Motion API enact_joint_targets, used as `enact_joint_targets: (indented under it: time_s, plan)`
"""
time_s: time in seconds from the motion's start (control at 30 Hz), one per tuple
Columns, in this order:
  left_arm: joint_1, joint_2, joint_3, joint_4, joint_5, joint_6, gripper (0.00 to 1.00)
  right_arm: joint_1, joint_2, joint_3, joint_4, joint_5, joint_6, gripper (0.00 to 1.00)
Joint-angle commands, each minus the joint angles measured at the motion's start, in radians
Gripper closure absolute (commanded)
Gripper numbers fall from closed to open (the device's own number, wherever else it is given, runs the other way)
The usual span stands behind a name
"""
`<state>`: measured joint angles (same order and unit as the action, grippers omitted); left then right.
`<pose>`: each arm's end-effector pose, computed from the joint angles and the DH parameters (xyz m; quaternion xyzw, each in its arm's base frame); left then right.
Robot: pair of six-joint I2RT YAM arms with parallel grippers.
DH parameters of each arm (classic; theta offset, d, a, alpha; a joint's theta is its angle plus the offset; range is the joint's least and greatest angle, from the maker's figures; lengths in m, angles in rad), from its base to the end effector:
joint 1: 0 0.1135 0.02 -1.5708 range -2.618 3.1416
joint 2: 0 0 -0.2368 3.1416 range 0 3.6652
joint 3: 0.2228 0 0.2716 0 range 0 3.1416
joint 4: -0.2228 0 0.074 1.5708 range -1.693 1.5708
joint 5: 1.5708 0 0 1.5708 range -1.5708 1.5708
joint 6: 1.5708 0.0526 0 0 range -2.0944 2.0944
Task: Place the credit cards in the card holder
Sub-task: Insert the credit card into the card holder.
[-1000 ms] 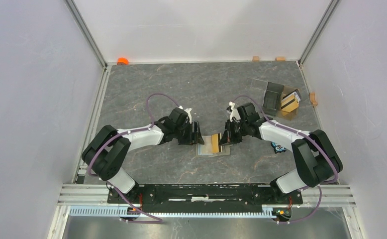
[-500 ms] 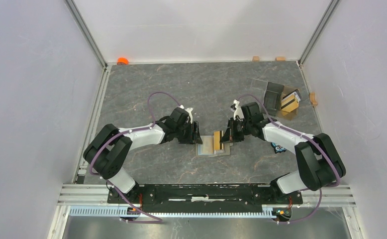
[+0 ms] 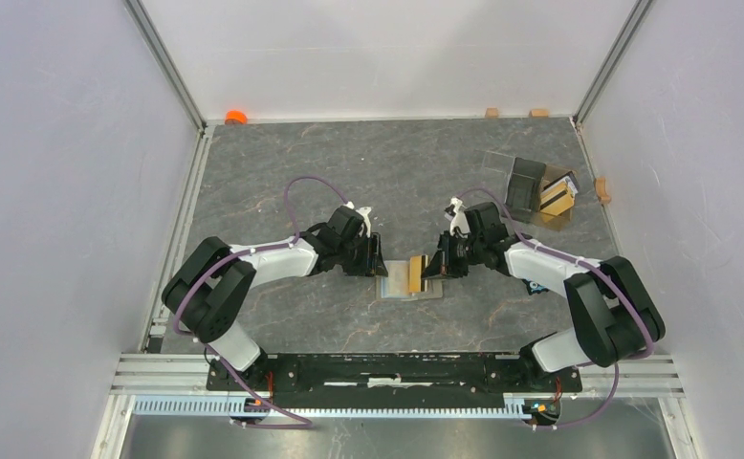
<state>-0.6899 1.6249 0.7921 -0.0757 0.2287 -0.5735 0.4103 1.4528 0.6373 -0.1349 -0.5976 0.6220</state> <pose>0.2488 -0.2208 0.0956 0.0917 0.9357 -0.2778 0.1970 0.2502 0.1411 0.1013 0.0068 0.9145 0.3878 0.1154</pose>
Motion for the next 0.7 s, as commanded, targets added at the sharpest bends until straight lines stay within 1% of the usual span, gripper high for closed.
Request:
enact_joint_targets:
  time_s: [0.0,0.23,0.5,0.67]
  plan:
    - [-0.008,0.029,0.007,-0.03,-0.025,0.034,0.48,-0.001,-0.047,-0.011,0.075,-0.024,0.047,1.0]
    - [-0.008,0.028,0.004,-0.032,-0.026,0.037,0.5,-0.001,-0.039,-0.022,0.088,-0.013,0.052,1.0]
    - [-0.008,0.027,0.003,-0.032,-0.025,0.036,0.51,0.001,-0.018,-0.034,0.063,0.036,0.024,1.0]
    - [-0.008,0.022,0.0,-0.032,-0.025,0.037,0.51,0.01,-0.005,-0.053,0.096,0.028,0.04,1.0]
